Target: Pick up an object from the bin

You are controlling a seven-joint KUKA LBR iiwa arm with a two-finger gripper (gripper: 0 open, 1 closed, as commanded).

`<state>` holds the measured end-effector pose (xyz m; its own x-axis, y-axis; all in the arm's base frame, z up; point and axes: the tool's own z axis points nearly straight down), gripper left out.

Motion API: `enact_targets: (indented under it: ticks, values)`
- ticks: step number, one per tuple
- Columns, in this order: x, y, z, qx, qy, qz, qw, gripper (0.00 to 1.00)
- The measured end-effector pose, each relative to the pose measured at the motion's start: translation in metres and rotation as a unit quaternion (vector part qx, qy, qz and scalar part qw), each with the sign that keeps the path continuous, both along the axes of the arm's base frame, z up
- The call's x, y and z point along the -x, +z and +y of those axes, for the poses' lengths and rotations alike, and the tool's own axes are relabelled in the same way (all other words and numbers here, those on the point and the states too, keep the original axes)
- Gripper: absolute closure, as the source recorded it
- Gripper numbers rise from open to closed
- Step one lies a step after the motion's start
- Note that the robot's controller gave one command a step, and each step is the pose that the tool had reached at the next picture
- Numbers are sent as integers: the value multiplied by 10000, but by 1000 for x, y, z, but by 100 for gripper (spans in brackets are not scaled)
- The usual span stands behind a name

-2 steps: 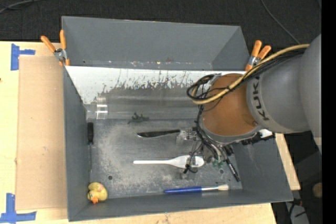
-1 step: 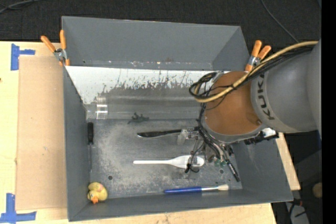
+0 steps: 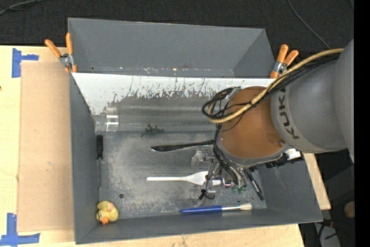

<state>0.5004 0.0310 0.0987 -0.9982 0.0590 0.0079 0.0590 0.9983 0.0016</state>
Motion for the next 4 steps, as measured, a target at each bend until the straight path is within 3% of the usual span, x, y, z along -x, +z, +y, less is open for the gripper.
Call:
enact_targets:
  ticks: [1,2,4]
  values:
    - [-26,-31,-35,4,-290,-68,9996,0]
    - [-31,-29,-34,-15,294,-18,9996,100]
    - [-30,-19,-33,-16,291,4,9996,100]
